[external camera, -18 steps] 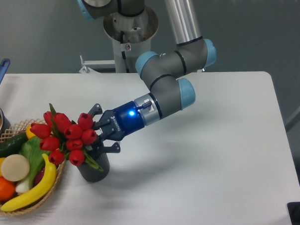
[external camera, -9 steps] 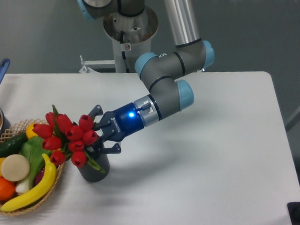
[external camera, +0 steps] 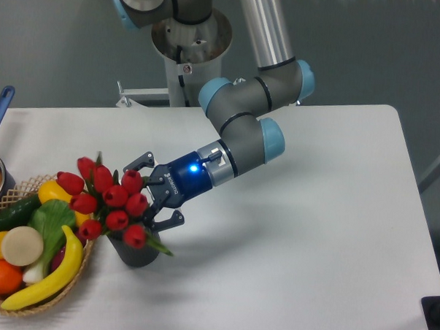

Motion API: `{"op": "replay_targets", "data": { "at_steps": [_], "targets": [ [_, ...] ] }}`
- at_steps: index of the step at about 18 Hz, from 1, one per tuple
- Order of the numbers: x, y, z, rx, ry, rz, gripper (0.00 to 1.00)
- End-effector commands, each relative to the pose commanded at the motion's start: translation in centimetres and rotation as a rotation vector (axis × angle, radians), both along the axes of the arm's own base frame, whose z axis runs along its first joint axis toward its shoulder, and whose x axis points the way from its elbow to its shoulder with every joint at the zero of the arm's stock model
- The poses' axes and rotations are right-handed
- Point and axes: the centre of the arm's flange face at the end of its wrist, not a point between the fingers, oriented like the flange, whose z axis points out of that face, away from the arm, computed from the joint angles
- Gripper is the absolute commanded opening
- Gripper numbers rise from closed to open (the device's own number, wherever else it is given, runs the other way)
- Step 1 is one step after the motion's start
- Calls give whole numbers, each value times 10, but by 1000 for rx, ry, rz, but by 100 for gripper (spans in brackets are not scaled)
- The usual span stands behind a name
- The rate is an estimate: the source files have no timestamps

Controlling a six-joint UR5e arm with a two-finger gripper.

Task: Insert the flowers into the vase
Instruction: 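Lower the tulip stems down into the black vase, then open the gripper to release the tulips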

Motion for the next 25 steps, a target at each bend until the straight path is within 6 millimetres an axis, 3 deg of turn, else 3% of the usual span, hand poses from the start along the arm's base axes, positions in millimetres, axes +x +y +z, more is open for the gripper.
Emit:
{"op": "replay_targets", "data": {
  "at_steps": [5, 11, 14, 21, 25],
  "targets": [
    [-1, -1, 0, -26, 29, 5, 100],
    [1, -5, 20, -25, 74, 12, 100],
    [1, -9, 20, -143, 185, 34, 100],
    [-2, -12, 20, -179, 226, 44, 100],
    [-4, -18, 31, -214, 288, 66, 100]
  ]
}}
